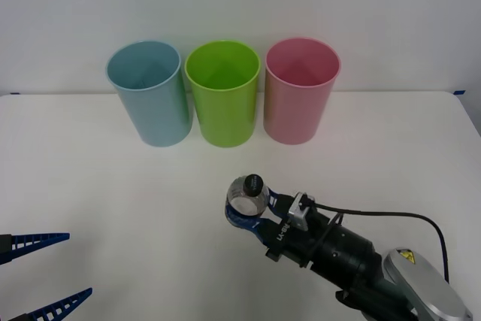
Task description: Put cans in the blue bin and PET bottles in the pink bin and trash in the green bin.
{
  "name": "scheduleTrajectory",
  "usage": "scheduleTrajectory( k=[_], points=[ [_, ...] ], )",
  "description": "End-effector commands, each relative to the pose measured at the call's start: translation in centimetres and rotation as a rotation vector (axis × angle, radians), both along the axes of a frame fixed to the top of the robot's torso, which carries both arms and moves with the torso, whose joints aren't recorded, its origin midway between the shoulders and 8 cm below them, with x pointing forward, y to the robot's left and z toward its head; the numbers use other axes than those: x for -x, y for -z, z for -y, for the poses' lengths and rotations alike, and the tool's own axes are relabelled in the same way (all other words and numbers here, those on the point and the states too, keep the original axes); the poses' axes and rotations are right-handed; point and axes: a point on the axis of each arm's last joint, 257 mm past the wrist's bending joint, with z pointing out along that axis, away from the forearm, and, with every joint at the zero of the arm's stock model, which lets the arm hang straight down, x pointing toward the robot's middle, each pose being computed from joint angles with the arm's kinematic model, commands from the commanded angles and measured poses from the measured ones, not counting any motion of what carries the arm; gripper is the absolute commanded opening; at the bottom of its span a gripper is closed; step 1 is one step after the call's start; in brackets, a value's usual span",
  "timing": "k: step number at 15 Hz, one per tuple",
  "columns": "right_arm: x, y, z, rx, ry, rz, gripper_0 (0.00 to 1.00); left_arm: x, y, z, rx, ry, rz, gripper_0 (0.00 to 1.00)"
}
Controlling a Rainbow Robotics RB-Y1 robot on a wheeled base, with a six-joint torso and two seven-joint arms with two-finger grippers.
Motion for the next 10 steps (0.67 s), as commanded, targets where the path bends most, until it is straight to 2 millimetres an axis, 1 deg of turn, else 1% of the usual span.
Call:
scheduleTrajectory(
  k=[1, 4, 6, 9, 10],
  points=[
    [0.3, -2.8, 2.2, -0.033, 0.012, 0.028, 0.00, 0.0, 0.0, 0.0, 0.000, 0.000, 0.000, 1.00],
    [-0.5, -4.6, 3.7, -0.073, 0.038, 0.037, 0.00, 0.0, 0.0, 0.0, 0.000, 0.000, 0.000, 1.00],
    [-0.7, -5.8, 4.1, -0.101, 0.045, 0.045, 0.00, 0.0, 0.0, 0.0, 0.000, 0.000, 0.000, 1.00],
    [-1.4, -8.8, 5.2, -0.138, 0.072, 0.078, 0.00, 0.0, 0.0, 0.0, 0.000, 0.000, 0.000, 1.00],
    [-1.4, -9.8, 5.3, -0.159, 0.068, 0.075, 0.00, 0.0, 0.0, 0.0, 0.000, 0.000, 0.000, 1.00]
  ],
)
